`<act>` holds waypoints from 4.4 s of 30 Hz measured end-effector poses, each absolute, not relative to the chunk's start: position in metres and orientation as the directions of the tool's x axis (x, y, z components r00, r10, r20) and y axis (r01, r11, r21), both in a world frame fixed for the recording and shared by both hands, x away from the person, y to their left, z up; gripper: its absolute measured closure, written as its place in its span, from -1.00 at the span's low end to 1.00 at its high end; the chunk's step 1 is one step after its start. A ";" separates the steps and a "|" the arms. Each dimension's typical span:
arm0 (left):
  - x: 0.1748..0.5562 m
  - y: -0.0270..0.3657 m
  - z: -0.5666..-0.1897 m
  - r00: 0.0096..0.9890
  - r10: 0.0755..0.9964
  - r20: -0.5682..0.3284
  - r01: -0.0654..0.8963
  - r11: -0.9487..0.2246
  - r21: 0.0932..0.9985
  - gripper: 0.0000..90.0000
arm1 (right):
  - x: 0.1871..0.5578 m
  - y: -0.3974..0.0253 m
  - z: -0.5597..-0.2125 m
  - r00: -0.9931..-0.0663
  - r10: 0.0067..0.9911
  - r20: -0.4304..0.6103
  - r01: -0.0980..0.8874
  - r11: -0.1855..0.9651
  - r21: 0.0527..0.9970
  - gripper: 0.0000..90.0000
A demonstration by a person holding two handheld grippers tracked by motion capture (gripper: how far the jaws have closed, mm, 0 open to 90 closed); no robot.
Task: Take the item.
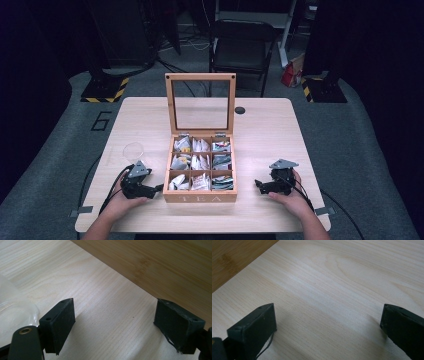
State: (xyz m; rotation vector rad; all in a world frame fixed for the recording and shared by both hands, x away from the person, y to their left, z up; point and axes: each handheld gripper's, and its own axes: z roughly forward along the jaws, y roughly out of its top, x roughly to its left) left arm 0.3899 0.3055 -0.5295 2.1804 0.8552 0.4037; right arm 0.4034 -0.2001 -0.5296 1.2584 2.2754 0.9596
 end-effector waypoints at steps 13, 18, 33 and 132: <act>0.388 0.305 -0.530 0.721 0.693 -0.007 0.467 -0.479 0.743 -0.61 | 0.403 -0.200 -0.530 -0.534 0.845 0.007 0.595 0.370 0.713 -1.00; 0.388 0.306 -0.529 0.718 0.696 0.003 0.467 -0.484 0.740 -0.60 | 0.404 -0.200 -0.530 -0.536 0.844 0.005 0.593 0.373 0.713 -1.00; 0.388 0.308 -0.528 0.708 0.706 0.009 0.469 -0.479 0.742 -0.52 | 0.403 -0.200 -0.530 -0.535 0.845 0.007 0.595 0.371 0.713 -1.00; 0.411 0.271 -0.435 0.670 0.739 -0.072 0.472 -0.350 0.809 0.16 | 0.403 -0.200 -0.530 -0.534 0.845 0.007 0.595 0.370 0.713 -1.00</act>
